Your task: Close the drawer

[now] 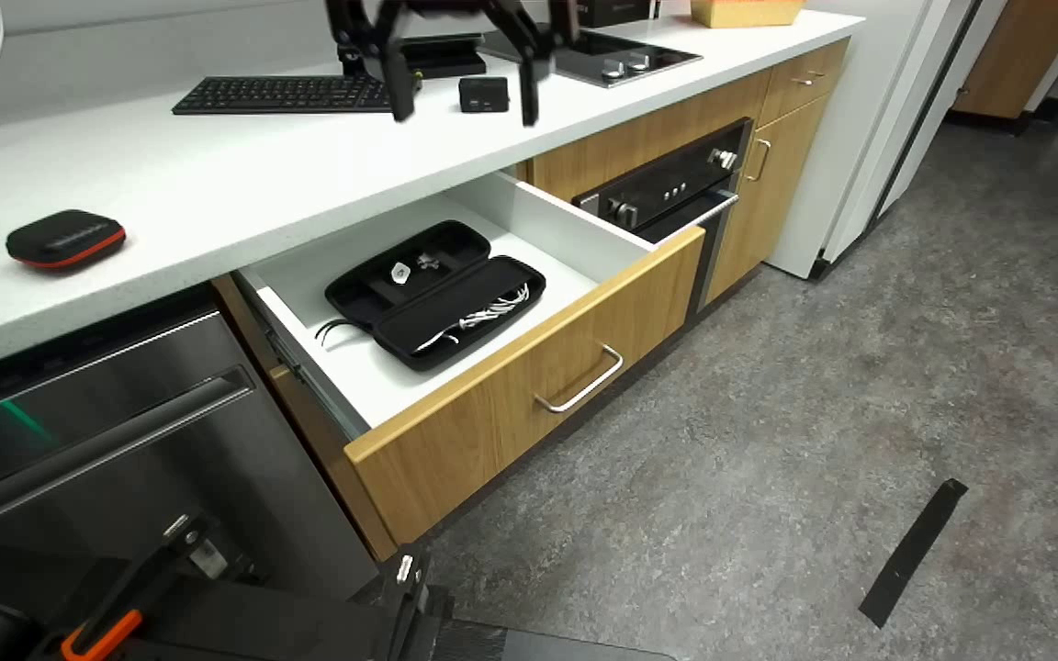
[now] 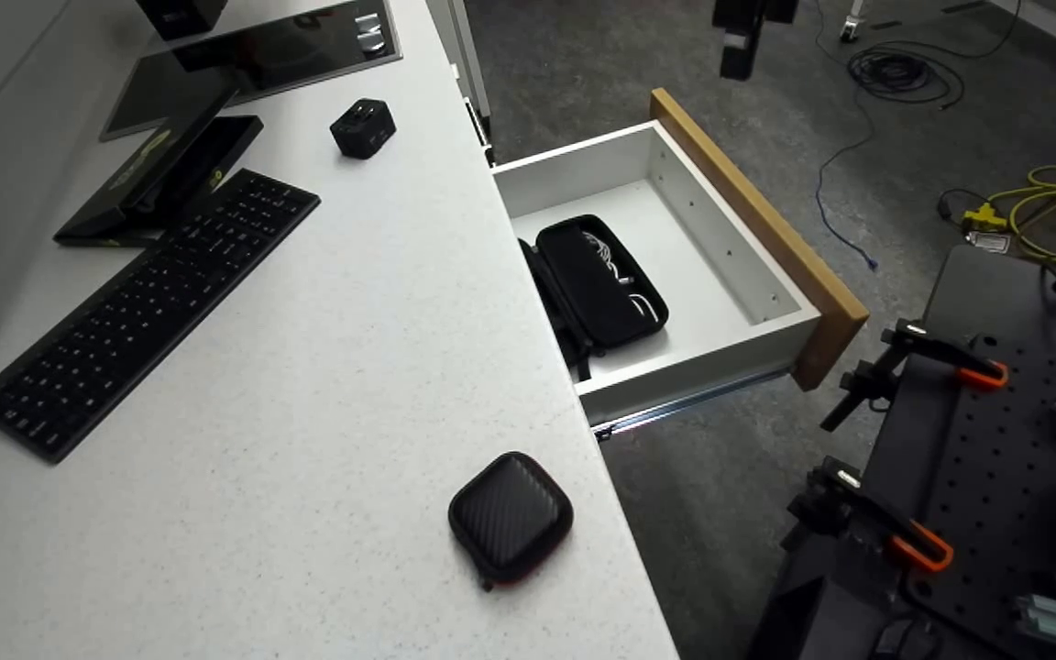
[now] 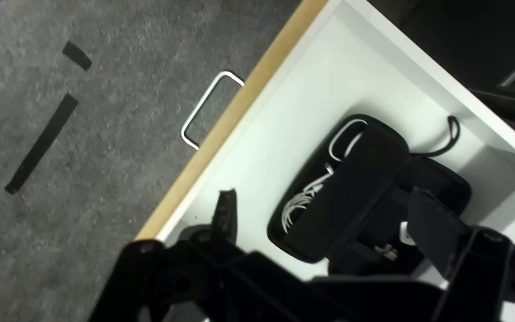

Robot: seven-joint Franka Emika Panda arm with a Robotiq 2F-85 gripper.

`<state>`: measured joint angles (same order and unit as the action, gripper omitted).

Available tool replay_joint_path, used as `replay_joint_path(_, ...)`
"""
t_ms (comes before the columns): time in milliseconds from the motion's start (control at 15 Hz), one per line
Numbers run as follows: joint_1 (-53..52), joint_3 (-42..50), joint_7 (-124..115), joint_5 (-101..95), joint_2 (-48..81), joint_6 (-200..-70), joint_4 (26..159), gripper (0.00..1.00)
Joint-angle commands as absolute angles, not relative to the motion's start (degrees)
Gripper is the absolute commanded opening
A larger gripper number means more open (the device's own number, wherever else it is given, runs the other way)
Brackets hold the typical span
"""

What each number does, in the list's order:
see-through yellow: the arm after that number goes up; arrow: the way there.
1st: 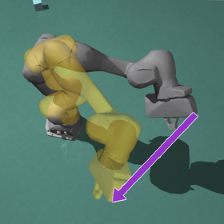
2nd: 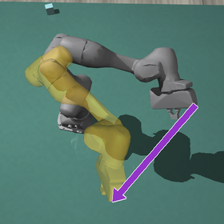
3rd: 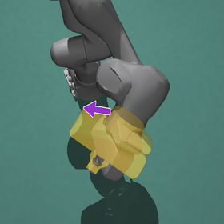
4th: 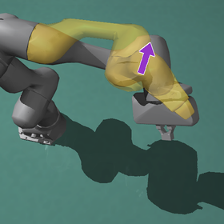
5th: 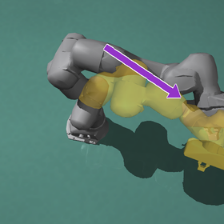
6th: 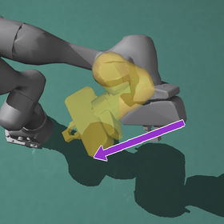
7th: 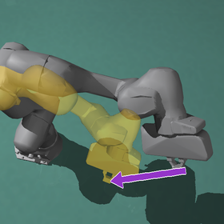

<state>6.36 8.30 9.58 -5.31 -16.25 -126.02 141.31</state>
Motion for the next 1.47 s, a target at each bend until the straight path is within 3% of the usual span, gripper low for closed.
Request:
replay_joint_path(0,10.4,11.5,7.7,-7.0,-4.2,-130.9,138.9,1.00)
replay_joint_path(533,15.2,15.4,5.9,-3.6,14.6,-134.5,132.4,1.00)
replay_joint_path(1067,15.6,14.9,7.4,-1.9,15.6,-134.6,132.4,1.00)
replay_joint_path(1400,15.8,18.5,-1.3,-6.3,23.0,-141.6,128.9,1.00)
